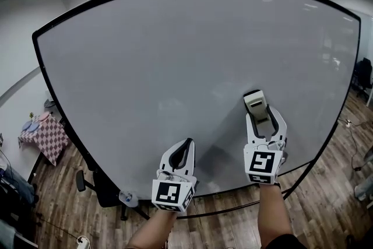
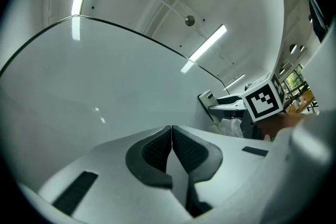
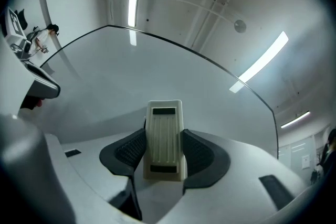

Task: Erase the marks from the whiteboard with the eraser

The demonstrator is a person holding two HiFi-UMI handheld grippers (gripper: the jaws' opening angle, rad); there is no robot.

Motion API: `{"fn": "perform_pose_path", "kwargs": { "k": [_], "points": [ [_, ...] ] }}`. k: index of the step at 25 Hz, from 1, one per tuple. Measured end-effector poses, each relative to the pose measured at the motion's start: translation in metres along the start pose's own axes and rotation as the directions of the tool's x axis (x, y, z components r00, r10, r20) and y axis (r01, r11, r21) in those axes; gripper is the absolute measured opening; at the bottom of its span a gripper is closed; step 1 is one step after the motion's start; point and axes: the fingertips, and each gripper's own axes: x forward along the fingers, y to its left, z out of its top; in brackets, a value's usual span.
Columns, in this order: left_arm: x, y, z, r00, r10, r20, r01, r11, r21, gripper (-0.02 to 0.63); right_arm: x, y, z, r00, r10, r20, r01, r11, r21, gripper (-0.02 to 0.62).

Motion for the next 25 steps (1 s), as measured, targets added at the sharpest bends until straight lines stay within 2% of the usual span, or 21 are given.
{"fn": "perform_pose_path", "kwargs": {
  "k": [5, 9, 12, 14, 17, 20, 25],
  "points": [
    [-0.004, 0.010, -0.007, 1.000, 0.007, 0.002, -0.007, 1.000, -0.008, 0.021, 0.004, -0.033, -0.012, 0.995, -0.097, -0.031, 0.097, 0.995, -0.004, 0.244],
    [0.005, -0.006, -0.001, 1.000, 0.011, 0.001, -0.011, 1.000, -0.012, 0.021, 0.005, -0.064, -0.020, 0.993, -0.111, -0.047, 0.111, 0.994, -0.012, 0.244],
    [0.004, -0.006, 0.001, 1.000, 0.015, 0.003, -0.015, 1.000, -0.016, 0.021, 0.001, -0.064, -0.018, 0.993, -0.106, -0.043, 0.106, 0.994, -0.011, 0.244],
    [0.002, -0.006, -0.001, 1.000, 0.014, 0.005, -0.013, 1.000, -0.018, 0.021, -0.008, -0.057, -0.011, 0.997, -0.078, -0.017, 0.078, 0.997, 0.017, 0.244],
    [-0.003, -0.004, -0.004, 1.000, 0.004, 0.014, -0.003, 1.000, -0.028, 0.021, -0.028, -0.042, 0.014, 0.997, -0.028, 0.074, 0.023, 0.998, 0.063, 0.244],
    [-0.007, -0.004, -0.003, 1.000, -0.002, 0.017, 0.002, 1.000, -0.027, 0.020, -0.049, -0.020, 0.044, 0.980, 0.015, 0.200, -0.033, 0.996, 0.087, 0.244],
    [-0.018, 0.007, -0.008, 1.000, 0.018, 0.002, -0.018, 1.000, -0.018, 0.020, -0.071, 0.029, 0.047, 0.968, 0.112, 0.224, -0.143, 0.982, 0.127, 0.244]
  ]
}}
